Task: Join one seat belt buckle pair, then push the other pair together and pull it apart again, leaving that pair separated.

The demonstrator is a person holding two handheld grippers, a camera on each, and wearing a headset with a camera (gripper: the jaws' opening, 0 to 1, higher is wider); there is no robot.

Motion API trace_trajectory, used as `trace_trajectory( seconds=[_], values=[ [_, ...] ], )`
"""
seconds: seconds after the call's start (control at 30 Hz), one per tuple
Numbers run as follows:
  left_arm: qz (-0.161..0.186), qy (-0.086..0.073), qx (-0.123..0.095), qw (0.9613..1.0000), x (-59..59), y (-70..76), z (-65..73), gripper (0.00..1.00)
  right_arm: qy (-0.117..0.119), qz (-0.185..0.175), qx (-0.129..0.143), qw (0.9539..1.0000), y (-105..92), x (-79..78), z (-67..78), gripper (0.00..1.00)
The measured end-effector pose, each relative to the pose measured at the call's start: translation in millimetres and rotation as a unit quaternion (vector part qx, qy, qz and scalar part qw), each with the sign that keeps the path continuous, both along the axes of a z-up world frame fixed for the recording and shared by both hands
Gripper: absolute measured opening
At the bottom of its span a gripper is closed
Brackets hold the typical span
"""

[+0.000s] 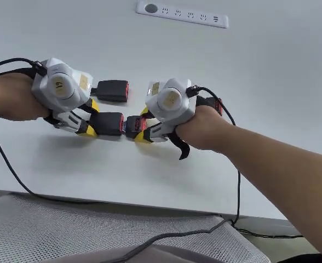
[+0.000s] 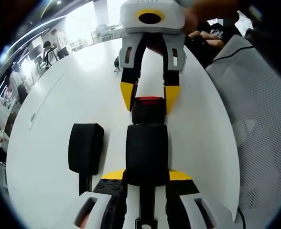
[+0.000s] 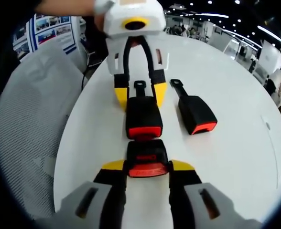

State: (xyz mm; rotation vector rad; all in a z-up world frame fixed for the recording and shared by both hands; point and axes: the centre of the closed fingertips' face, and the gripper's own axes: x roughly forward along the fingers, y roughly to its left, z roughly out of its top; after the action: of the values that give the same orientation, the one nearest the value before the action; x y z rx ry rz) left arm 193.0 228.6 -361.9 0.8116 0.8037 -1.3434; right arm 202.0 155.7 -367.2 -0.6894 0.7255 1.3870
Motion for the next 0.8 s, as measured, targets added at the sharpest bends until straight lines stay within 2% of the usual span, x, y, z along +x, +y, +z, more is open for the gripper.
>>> trace_trajectory(
  seconds=[0.1,0.2,0.27,0.3,0.37,0.43,0.57,0.63,0.7,0.8],
  values=[
    [0.005,-0.003,0.000,1.0000,1.0,0.2,0.8,0.32,-0.017,0.004,-0.001,0.9998,0.7,-2.7,1.2,0.34],
    [-0.006,-0.016,0.013,0.9998,0.2,-0.8,2.2,0.32,-0.008,-0.007,0.003,0.9999,0.7,-1.1,2.4,0.35],
    [-0.004,-0.016,0.012,0.9998,0.4,-2.3,4.7,0.32,-0.015,-0.004,0.004,0.9999,0.1,-2.0,5.8,0.35],
    [-0.004,-0.019,0.004,0.9998,0.7,-4.8,10.0,0.32,-0.016,-0.004,0.006,0.9998,-0.3,-2.0,7.9,0.35],
    [0.001,-0.021,-0.005,0.9998,1.8,-8.1,18.8,0.33,-0.010,-0.008,0.021,0.9997,0.1,-3.5,17.2,0.33],
    [0.000,-0.024,-0.012,0.9996,2.9,-11.0,26.1,0.34,-0.014,-0.009,0.035,0.9993,-0.3,-2.0,28.9,0.31],
    [-0.007,-0.033,-0.015,0.9993,9.2,-14.9,35.4,0.37,-0.024,-0.011,0.040,0.9988,-6.3,3.7,41.6,0.31],
    [-0.008,-0.048,-0.014,0.9987,20.7,-16.3,40.5,0.35,-0.034,-0.018,0.041,0.9984,-12.9,11.6,44.8,0.32],
    [0.004,-0.053,-0.026,0.9983,33.5,-20.1,47.5,0.36,-0.037,-0.025,0.041,0.9982,-21.1,18.4,47.4,0.32],
    [0.011,-0.063,-0.031,0.9975,49.8,-22.6,52.9,0.36,-0.047,-0.035,0.036,0.9977,-35.6,27.8,48.7,0.33]
  ],
)
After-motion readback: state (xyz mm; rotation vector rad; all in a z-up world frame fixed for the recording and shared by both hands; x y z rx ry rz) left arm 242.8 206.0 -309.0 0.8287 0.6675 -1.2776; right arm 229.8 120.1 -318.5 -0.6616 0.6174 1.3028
